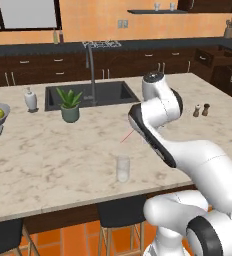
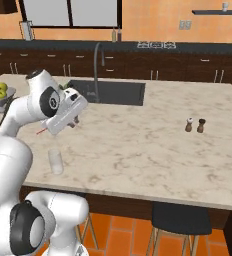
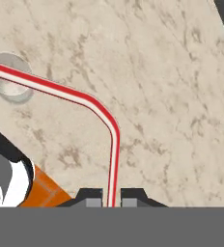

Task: Take a straw from the drawer in front and place it inside the glass cup on the dining counter.

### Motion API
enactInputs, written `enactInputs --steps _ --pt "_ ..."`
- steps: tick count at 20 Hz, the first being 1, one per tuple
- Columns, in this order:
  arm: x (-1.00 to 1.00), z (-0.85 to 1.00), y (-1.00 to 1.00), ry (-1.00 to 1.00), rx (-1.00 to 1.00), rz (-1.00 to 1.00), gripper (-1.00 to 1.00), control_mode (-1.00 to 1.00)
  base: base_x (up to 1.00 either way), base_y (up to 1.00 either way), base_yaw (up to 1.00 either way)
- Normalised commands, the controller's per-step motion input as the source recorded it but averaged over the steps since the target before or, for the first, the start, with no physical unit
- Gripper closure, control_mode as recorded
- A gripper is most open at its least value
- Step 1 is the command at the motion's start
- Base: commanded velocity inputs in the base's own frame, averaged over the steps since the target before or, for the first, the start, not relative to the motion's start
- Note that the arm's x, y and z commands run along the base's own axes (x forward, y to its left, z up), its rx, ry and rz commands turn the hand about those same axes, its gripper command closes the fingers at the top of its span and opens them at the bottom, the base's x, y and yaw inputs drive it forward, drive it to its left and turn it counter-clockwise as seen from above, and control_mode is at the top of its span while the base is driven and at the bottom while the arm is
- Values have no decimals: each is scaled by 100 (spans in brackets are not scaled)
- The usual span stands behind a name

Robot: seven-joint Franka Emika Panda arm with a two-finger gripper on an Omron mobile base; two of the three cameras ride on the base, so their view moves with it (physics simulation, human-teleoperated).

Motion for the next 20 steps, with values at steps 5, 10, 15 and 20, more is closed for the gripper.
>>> enactInputs --steps 5,10,15,20 --pt "0 10 67 -48 -64 -9 100 -100 0 0 0" --pt "0 0 62 -38 -67 -11 100 -100 0 0 0" --pt "33 2 32 0 -45 -14 100 -100 0 0 0" --pt "12 0 60 8 -23 -15 100 -100 0 0 0"
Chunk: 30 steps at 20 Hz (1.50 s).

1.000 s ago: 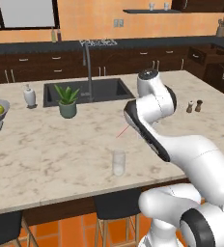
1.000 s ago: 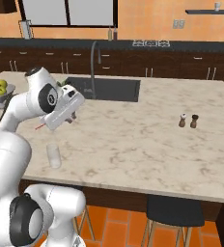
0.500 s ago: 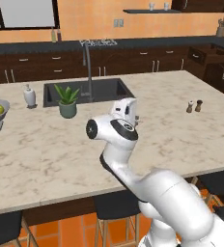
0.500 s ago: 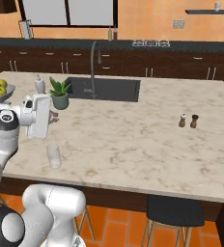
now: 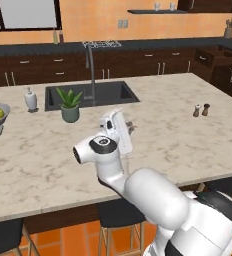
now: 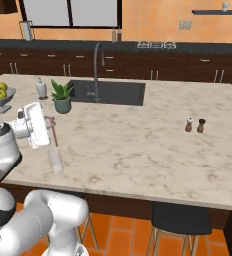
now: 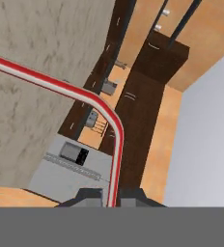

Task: Take a straw from the drawer in front and place it inside the glass cup on the dining counter.

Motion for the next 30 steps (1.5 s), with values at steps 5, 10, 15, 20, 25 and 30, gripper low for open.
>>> enactInputs --steps 5,10,15,20,25,30 --pt "0 0 47 10 -5 -10 100 -100 0 0 0" --pt "-4 9 -10 1 -1 -16 100 -100 0 0 0" --pt "-7 2 -24 1 -2 -18 100 -100 0 0 0" --pt "-8 25 0 0 0 -11 100 -100 0 0 0" --pt "-17 53 5 0 0 -12 100 -100 0 0 0" --pt "-49 17 -2 0 -2 -16 100 -100 0 0 0"
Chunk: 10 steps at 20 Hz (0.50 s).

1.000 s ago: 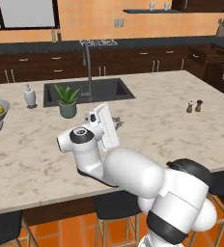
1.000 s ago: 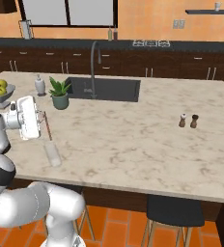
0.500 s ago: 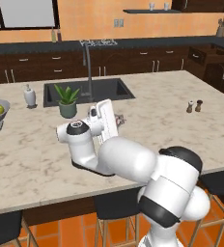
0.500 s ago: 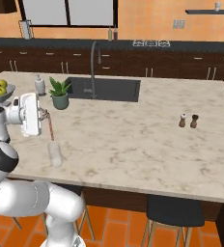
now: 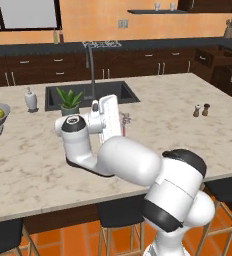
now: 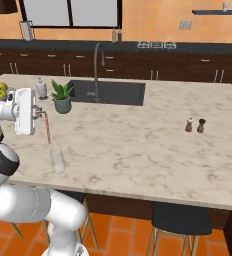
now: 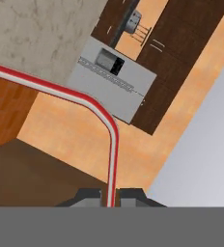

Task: Take a straw from the drawer in front and place it inside the glass cup on the dining counter.

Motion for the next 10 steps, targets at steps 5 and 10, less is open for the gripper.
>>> enactInputs --steps 5,10 --pt "-39 -5 -14 0 -4 -18 100 -100 0 0 0" --pt "0 -9 -1 0 -2 -6 100 -100 0 0 0"
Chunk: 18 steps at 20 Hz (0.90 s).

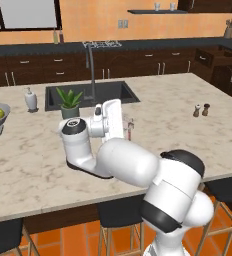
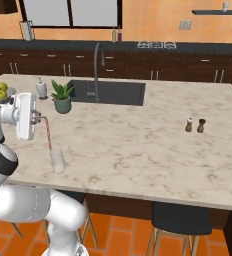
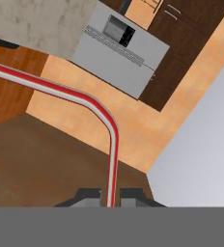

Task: Take a straw from the drawer in front and place it inside the glass cup on the dining counter.

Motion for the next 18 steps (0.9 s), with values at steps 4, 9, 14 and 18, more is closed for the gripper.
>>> enactInputs --steps 4,9,14,18 --pt "0 -15 1 0 0 -1 100 -100 0 0 0" --pt "0 -24 0 0 0 0 100 -100 0 0 0" --pt "0 -36 1 0 0 0 100 -100 0 0 0" --pt "0 -26 1 0 0 0 100 -100 0 0 0"
